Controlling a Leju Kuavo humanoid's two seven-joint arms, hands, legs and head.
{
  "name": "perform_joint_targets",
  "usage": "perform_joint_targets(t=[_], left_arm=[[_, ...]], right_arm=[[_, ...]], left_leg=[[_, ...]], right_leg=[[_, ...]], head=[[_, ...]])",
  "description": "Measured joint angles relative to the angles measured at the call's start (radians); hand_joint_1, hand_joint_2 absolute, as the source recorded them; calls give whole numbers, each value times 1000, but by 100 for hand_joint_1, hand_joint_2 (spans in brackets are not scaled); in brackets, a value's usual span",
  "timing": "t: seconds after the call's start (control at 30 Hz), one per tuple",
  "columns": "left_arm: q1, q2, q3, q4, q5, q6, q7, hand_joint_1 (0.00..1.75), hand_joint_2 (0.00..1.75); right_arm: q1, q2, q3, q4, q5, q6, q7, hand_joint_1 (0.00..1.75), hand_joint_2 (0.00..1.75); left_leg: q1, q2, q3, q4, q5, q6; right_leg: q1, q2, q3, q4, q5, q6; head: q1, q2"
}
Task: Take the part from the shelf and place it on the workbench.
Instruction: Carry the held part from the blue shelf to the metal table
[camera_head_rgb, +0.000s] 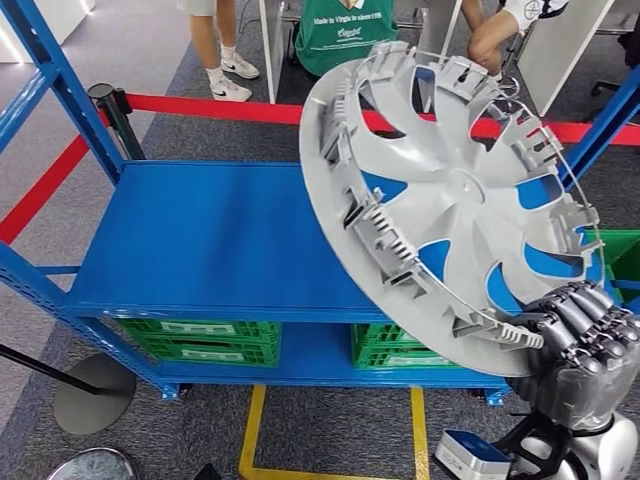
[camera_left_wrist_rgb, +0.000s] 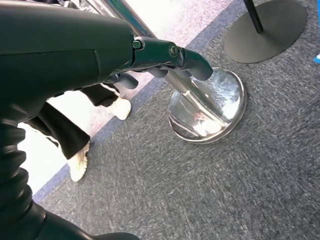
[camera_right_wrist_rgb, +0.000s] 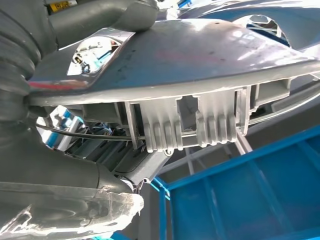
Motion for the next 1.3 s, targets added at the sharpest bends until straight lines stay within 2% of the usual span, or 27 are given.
perform_joint_targets(t=[0.03,0.1,0.17,0.27,0.3,0.37,0.43,0.47,0.5,0.53,0.6,0.67,0.7,0.77,0.8,0.83,0.87,0.93,0.97,1.0,1.03,1.07,1.1,1.17,1.2,1.23,1.3], left_arm=[[0,0,1,0,0,-1,-1,0,175],[0,3,2,0,0,-1,-2,0,175],[0,6,2,-1,0,-1,-2,0,175],[1,8,3,-1,1,0,-2,0,175],[1,8,3,-1,2,0,-2,0,175],[1,5,4,-1,1,2,0,0,175],[-1,-1,4,-1,-2,5,6,0,175],[-2,-3,4,-1,-3,7,9,0,175],[-2,-5,4,-1,-4,7,11,0,175],[-3,-7,4,-1,-4,8,11,0,175],[-4,-9,4,-1,-5,7,9,0,175],[-6,-8,3,-1,-6,3,3,0,175],[-7,-8,3,-1,-6,1,0,0,175],[-6,-7,3,-1,-6,-2,-6,0,175],[-5,-6,4,-1,-6,-3,-7,0,175],[-4,-5,4,-1,-6,-4,-7,0,175],[-4,-3,4,-1,-6,-4,-7,0,175],[-4,-1,4,-1,-6,-4,-8,0,175],[-4,-2,4,-1,-6,-4,-8,0,175],[-4,-2,4,-1,-6,-4,-8,0,175],[-4,-1,4,-1,-6,-4,-8,0,175],[-4,-1,4,-1,-6,-5,-8,0,175],[-4,-2,4,-1,-6,-5,-8,0,175],[-4,-2,4,-1,-7,-5,-8,0,175],[-4,-2,4,-1,-7,-5,-8,0,175],[-4,-2,4,-1,-7,-6,-7,0,175],[-2,-1,4,-1,-7,-6,-7,0,175]], right_arm=[[1,-4,1,3,0,0,0,175,175],[1,-8,4,8,1,0,0,175,175],[1,-11,7,13,1,0,1,175,175],[1,-19,13,21,5,-1,23,175,175],[1,-25,17,25,8,-1,35,175,175],[0,-38,25,33,12,-1,55,175,175],[1,-47,30,40,18,-2,63,175,175],[1,-50,33,43,23,-2,65,175,175],[1,-54,35,45,28,-2,68,175,175],[1,-57,38,46,33,-2,70,175,175],[1,-63,40,46,49,-2,72,175,175],[1,-71,42,46,77,-2,76,175,175],[1,-74,42,46,89,-2,78,175,175],[2,-81,44,47,103,-2,81,175,175],[4,-84,45,47,105,-2,81,175,175],[6,-86,46,47,106,-2,81,175,175],[7,-88,47,48,107,-2,81,175,175],[8,-91,49,48,108,-2,81,175,175],[8,-92,51,49,108,-2,81,175,175],[8,-93,52,49,108,-2,81,175,175],[8,-94,53,50,108,-2,81,175,175],[8,-95,54,51,108,-2,81,175,175],[8,-96,55,51,112,-2,85,175,175],[8,-108,58,51,173,-3,132,175,175],[9,-122,60,52,224,-3,171,175,175],[10,-140,62,53,276,-3,211,175,175],[13,-173,64,56,331,-3,255,175,175]], left_leg=[[3,0,-2,1,2,-4],[8,-3,-8,8,5,-19],[5,-7,-13,16,10,-35],[3,-11,-25,21,22,-52],[4,-9,-32,30,11,-56],[5,-5,-62,103,-59,-60],[4,-3,-102,232,-145,-59],[2,-3,-111,282,-166,-56],[0,-3,-107,303,-169,-51],[-3,-3,-86,289,-155,-44],[-12,-3,-2,177,-115,-25],[-21,-4,73,61,-102,-12],[-24,-4,87,34,-105,-10],[-25,-4,85,18,-98,-7],[-25,-3,80,15,-91,-4],[-24,-2,75,11,-82,2],[-22,0,68,9,-74,7],[-25,1,51,9,-58,14],[-27,1,41,9,-50,15],[-29,1,30,10,-41,16],[-30,2,20,10,-33,15],[-31,2,10,10,-24,14],[-32,2,1,11,-16,12],[-33,1,-10,12,0,4],[-33,1,-12,12,8,0],[-33,1,-14,11,16,-5],[-31,0,-21,13,19,-16]], right_leg=[[-4,-1,23,-37,26,4],[-13,1,103,-173,80,19],[-17,10,143,-246,101,15],[-19,16,122,-236,104,-14],[-18,16,114,-233,110,-24],[-17,13,96,-232,124,-41],[-11,10,77,-233,139,-50],[-7,8,68,-232,145,-53],[-3,7,60,-232,152,-54],[1,6,52,-232,157,-55],[6,6,39,-232,168,-55],[11,5,31,-232,179,-48],[11,4,28,-233,185,-43],[8,4,22,-235,197,-30],[7,3,16,-232,190,-26],[6,2,7,-214,168,-21],[6,1,-6,-177,132,-18],[7,0,-38,-57,46,-14],[7,0,-48,-2,22,-13],[8,0,-45,28,20,-13],[8,0,-26,23,37,-14],[9,0,11,-19,66,-16],[9,0,60,-88,87,-18],[14,0,151,-225,92,-25],[17,1,171,-263,83,-29],[19,2,176,-276,81,-34],[19,1,160,-276,96,-49]], head=[[0,0],[2,0],[4,0],[3,0],[1,0],[-2,0],[-4,0],[-4,0],[-4,0],[-4,0],[-4,0],[-3,0],[-3,0],[-3,0],[-3,0],[-2,0],[-1,0],[2,0],[2,0],[2,0],[2,0],[2,0],[2,0],[1,0],[2,0],[2,0],[5,0]])
